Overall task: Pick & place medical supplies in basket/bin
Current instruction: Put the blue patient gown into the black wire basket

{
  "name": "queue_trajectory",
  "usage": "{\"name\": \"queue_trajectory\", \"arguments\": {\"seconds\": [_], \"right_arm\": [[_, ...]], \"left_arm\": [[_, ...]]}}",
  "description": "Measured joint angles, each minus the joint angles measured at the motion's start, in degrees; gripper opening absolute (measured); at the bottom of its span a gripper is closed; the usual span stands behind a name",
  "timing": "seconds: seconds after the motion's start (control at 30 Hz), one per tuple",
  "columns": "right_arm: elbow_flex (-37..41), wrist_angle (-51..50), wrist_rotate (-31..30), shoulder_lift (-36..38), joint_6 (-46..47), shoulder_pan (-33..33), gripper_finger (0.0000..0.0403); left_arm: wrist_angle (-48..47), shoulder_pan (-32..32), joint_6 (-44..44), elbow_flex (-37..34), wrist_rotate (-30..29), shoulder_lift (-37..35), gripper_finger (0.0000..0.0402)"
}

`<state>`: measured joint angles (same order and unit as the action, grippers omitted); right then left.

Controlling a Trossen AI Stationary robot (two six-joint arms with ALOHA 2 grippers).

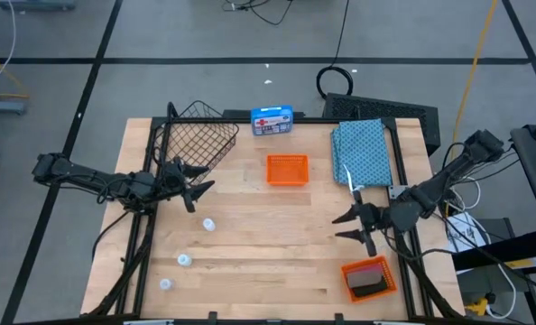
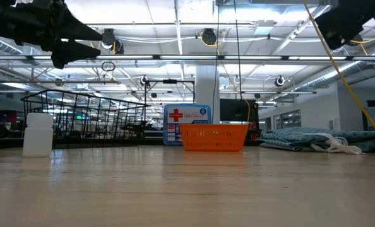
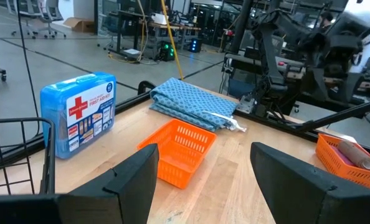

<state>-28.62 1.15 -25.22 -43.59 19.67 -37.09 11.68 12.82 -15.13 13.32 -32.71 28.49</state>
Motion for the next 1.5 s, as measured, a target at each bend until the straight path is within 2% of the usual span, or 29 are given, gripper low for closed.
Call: {"name": "queue_trajectory", "arguments": {"seconds": [0.2,0.37,0.47,1.17,1.3,1.5], "right_arm": [[8.3,16.6,4.8,0.0,-1.8,5.4,0.0155],[11.6,24.4,11.0,0.0,-4.5,12.5,0.0155],[11.9,25.4,13.5,0.0,-7.0,17.1,0.0155],[11.9,30.8,13.5,-0.1,-20.6,51.3,0.0155],[11.9,32.9,13.5,-0.1,-20.3,54.9,0.0155],[11.9,33.9,13.4,-0.1,-16.1,56.3,0.0155]], "left_arm": [[0.0,0.0,0.9,0.0,0.0,0.0,0.0264],[0.0,0.0,0.9,0.0,0.0,0.0,0.0264],[0.0,0.0,1.0,0.0,0.0,0.0,0.0264],[0.2,0.0,4.9,0.0,-0.4,0.0,0.0264],[0.2,0.0,4.9,0.0,-0.4,0.0,0.0264],[0.2,0.0,4.9,0.0,-0.4,0.0,0.0264]]}}
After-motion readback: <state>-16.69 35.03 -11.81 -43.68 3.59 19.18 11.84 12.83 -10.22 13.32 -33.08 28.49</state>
